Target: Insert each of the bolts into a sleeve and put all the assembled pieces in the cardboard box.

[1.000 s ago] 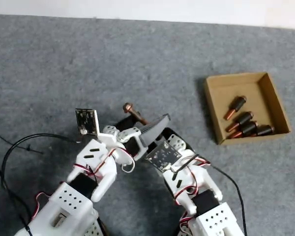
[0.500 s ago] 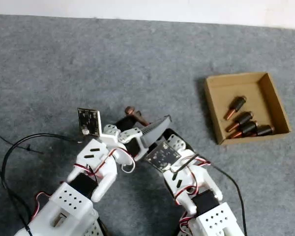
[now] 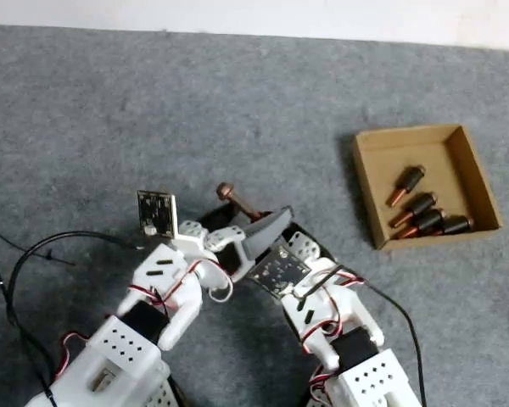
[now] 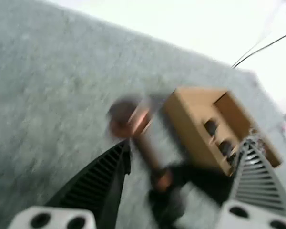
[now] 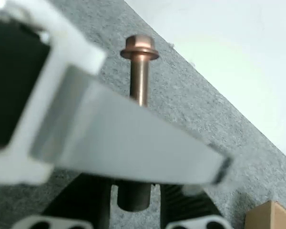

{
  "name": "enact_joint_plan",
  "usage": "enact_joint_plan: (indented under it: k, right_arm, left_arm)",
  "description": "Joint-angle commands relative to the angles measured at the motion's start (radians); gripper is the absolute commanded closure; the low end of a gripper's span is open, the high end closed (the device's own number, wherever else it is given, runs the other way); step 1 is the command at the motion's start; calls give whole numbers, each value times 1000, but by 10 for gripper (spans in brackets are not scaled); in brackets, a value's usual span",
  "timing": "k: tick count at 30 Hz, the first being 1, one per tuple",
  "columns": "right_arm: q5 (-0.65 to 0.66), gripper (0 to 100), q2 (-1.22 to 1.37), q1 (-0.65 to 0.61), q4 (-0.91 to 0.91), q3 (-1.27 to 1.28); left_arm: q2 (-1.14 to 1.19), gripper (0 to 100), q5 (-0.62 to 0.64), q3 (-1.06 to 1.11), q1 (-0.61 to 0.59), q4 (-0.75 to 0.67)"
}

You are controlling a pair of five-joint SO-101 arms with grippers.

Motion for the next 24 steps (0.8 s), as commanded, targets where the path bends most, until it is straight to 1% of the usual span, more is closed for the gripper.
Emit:
enact_joint_plan:
  k: [1,8,13,18,24]
  right_arm:
    - [-9,993,-19,30,-42,131]
    - [-8,993,-19,35,-44,134]
    - [-8,993,-19,39,-44,131]
    - [-8,993,-19,39,-44,131]
    - [-8,993,-19,41,-44,131]
  left_arm:
    - [15,671,-14,-119,33,9]
    - [13,674,-8,-111,35,23]
    - [7,671,-14,1,35,20]
    - [5,671,-15,22,31,18]
    - [5,671,-6,22,-62,15]
